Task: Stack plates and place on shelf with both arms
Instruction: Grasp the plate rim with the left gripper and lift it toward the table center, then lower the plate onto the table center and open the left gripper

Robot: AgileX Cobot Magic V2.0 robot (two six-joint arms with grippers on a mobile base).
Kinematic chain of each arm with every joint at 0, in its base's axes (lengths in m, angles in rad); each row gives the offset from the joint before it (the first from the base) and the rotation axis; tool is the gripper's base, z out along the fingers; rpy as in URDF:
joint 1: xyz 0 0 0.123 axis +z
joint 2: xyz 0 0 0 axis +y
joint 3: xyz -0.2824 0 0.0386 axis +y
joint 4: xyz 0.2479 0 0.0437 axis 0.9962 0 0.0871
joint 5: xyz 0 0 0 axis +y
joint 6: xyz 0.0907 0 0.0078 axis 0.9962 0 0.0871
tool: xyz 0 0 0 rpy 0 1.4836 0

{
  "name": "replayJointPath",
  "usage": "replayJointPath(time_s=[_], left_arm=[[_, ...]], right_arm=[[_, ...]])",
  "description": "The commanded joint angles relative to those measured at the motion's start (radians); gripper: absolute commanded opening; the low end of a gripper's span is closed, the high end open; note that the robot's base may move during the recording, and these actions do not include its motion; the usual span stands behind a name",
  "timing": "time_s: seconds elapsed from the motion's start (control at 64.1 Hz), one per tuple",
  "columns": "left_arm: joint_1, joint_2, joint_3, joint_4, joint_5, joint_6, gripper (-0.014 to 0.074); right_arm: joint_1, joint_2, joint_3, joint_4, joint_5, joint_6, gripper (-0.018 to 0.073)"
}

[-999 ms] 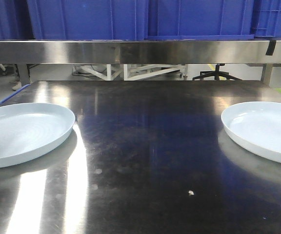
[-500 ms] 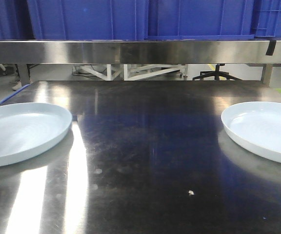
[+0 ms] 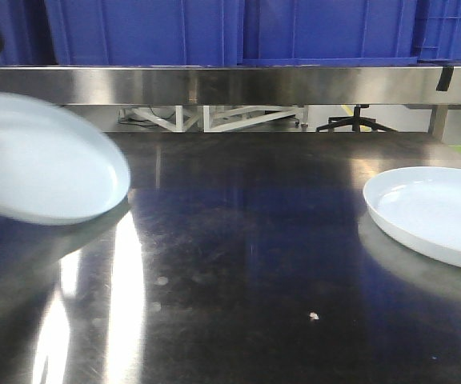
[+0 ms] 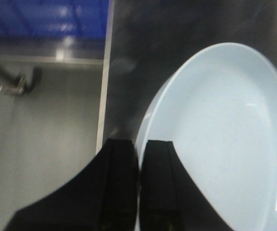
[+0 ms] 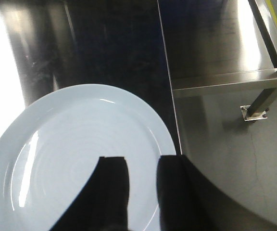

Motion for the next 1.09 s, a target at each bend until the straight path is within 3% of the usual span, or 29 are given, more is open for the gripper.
replayJointPath(time_s=[0.0,0.265,0.468,0.952,1.077], left_arm=[[-0.058,-0.054,-0.078,-0.048,-0.030,-0.009,0.0097],[-0.283,-0.021,-0.111,-0.129,-0.140,-0.009,0.0097],[-0.390,0.077,-0.123,-0.145,-0.226,-0.009,0.0098],[-0.411,0.253,-0.168,-0.171,-0.225,-0.011,0.0099],[-0.411,0.263,-0.168,-0.165,-0.213,-0.009,0.0156]], right_arm=[[0.001,-0.012,-0.037,-0.016,-0.062,-0.010,0.0295],[0.001,-0.012,-0.037,-0.016,-0.061,-0.010,0.0295],[0.001,-0.012,-0.037,-0.016,-0.056,-0.010,0.0295],[0.001,-0.012,-0.037,-0.016,-0.039,-0.010,0.0302],[0.001,-0.012,-0.037,-0.016,-0.028,-0.010,0.0302]])
